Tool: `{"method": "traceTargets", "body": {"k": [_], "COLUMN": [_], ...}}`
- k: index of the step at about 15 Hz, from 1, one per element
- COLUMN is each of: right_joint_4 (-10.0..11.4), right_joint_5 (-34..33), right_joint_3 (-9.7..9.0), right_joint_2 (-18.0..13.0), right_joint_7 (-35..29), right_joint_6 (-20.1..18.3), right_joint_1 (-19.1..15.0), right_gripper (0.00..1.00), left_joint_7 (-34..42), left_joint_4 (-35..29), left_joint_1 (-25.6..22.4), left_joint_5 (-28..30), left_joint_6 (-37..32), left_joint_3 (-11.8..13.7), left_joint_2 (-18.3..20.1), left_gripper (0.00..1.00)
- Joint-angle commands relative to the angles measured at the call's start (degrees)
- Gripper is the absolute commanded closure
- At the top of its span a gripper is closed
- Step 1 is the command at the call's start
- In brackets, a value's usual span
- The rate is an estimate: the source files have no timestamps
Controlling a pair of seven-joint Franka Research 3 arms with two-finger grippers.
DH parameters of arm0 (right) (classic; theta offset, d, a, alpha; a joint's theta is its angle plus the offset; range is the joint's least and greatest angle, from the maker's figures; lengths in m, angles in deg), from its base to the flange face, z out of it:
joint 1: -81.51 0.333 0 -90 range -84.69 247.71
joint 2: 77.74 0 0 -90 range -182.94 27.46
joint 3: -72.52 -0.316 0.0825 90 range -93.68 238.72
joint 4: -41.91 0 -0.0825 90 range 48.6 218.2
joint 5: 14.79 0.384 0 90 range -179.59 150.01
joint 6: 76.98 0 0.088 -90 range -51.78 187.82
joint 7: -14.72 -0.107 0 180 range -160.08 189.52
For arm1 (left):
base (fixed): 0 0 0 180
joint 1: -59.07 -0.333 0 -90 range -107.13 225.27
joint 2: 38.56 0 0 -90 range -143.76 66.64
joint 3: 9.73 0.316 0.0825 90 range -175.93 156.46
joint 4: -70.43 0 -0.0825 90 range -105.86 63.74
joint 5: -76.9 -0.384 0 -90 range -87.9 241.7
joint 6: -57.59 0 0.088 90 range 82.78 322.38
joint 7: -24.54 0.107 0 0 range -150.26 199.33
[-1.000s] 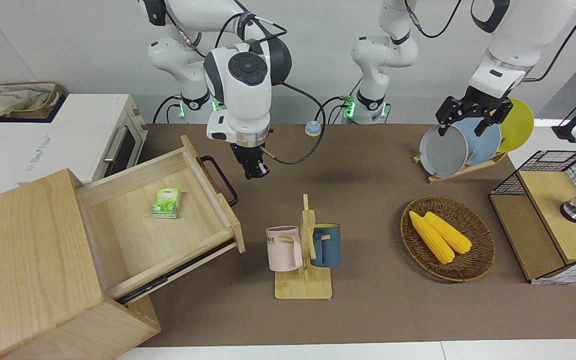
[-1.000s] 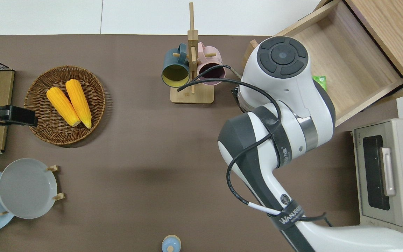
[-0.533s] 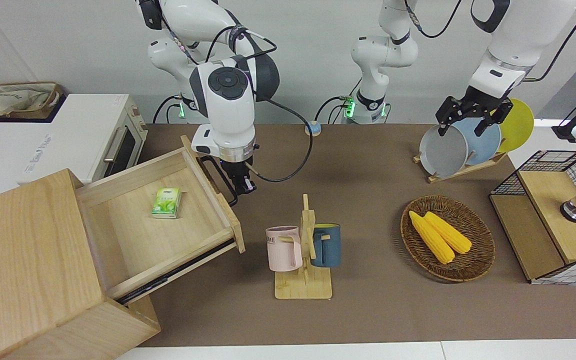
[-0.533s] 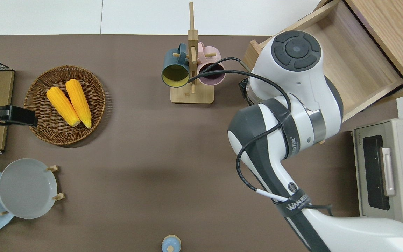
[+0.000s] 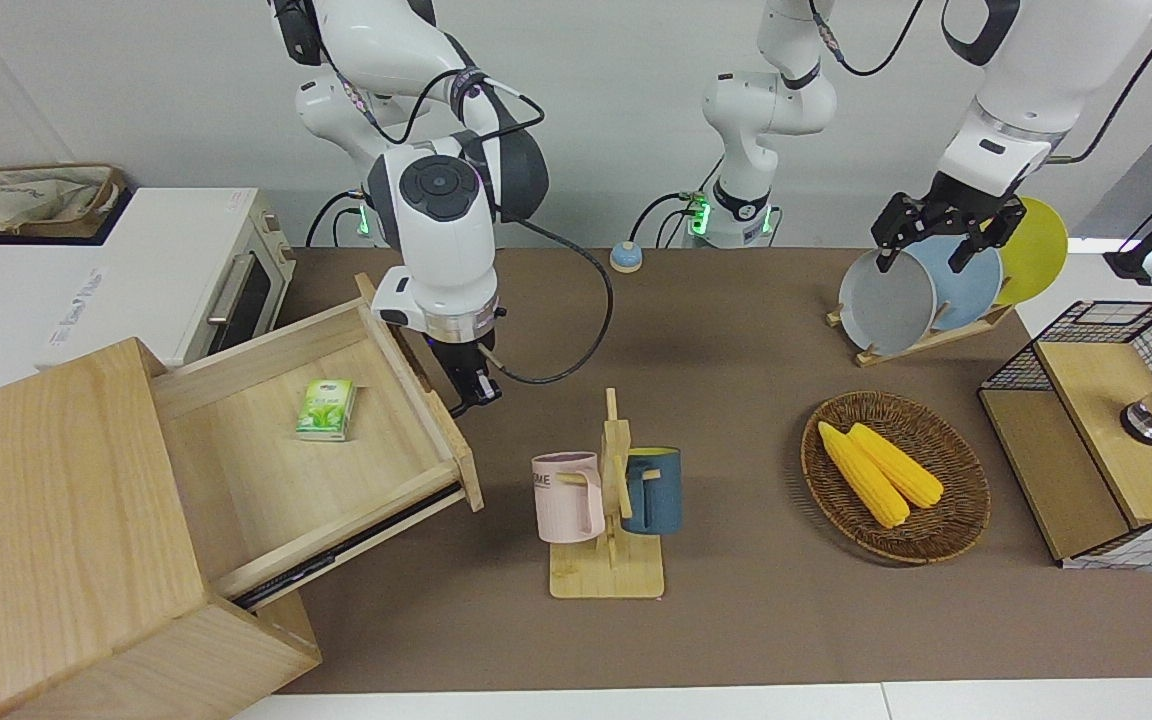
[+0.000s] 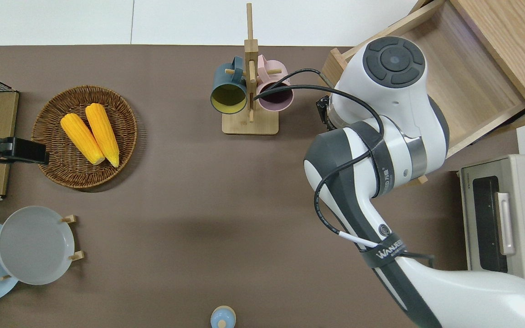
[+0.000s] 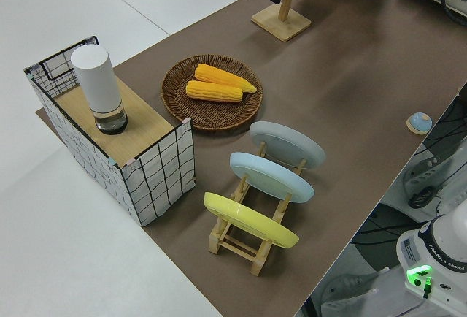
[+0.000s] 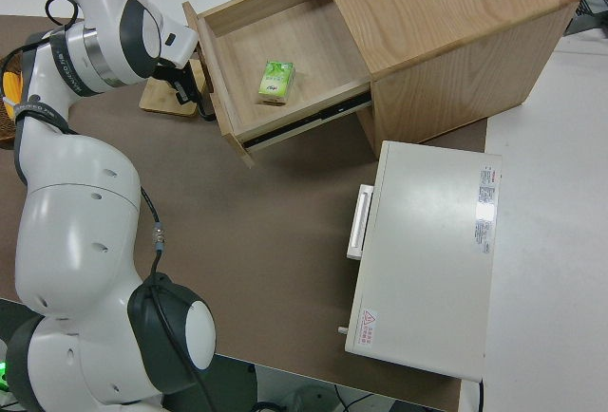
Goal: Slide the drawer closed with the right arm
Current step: 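Push the drawer front with the right gripper away from the robot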
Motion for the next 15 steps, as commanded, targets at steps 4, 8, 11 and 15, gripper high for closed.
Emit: {"method": "traceTargets", "body": {"k": [4, 8, 11, 15], "right_joint_4": [-0.1, -0.4, -0.5, -0.5], "right_joint_5": [0.6, 0.6, 0.6, 0.4], "right_joint_3": [-0.45, -0.54, -0.54, -0.54], "right_joint_2": [0.9, 1.3, 1.3, 1.3], "right_joint_7": [-0.7, -0.5, 1.5, 3.0], "right_joint_6": [4.0, 5.1, 5.3, 5.3], "right_joint_1": [-2.8, -4.7, -6.0, -7.2], "right_gripper": [1.0, 1.0, 1.0, 1.0], "left_joint_7": [0.4, 0.4, 0.4, 0.4], "left_joint_4": [1.2, 1.2, 1.2, 1.2], "left_joint_1": [1.0, 1.0, 1.0, 1.0], "left_joint_5": [-0.7, -0.7, -0.7, -0.7], "left_joint_6": [0.0, 0.0, 0.0, 0.0], "left_joint_3": [1.0, 1.0, 1.0, 1.0], "left_joint_2": [-0.8, -0.8, -0.8, -0.8], "left_gripper": [0.0, 0.0, 0.0, 0.0]}}
